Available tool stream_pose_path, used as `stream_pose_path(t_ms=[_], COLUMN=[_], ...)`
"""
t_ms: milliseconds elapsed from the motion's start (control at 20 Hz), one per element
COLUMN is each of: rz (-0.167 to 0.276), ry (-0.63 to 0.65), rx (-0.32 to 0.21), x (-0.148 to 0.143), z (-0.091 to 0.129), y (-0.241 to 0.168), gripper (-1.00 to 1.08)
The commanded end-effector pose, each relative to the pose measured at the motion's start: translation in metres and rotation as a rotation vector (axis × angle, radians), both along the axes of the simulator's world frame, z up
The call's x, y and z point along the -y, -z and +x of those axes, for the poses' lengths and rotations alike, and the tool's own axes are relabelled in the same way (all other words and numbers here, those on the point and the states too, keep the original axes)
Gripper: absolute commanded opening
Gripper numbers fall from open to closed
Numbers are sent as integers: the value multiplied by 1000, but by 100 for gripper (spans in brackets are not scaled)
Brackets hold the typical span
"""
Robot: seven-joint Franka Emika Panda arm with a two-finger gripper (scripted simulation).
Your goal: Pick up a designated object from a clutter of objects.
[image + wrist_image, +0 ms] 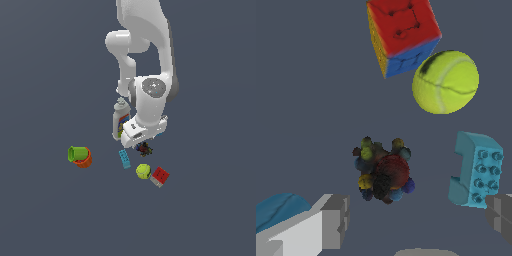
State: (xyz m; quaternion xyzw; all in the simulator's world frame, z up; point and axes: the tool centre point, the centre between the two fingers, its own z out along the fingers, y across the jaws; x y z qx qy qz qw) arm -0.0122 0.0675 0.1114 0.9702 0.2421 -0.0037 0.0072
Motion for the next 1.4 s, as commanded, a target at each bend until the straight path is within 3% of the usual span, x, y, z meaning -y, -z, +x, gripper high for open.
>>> stream_pose_path(t_ms=[0, 700, 1350], rz=[6, 15, 16], ry=[-38, -89, -93], rx=[2, 2, 3], x=[-6, -14, -15], z=[-4, -12, -12], y=[13, 35, 81], gripper=[100, 100, 100])
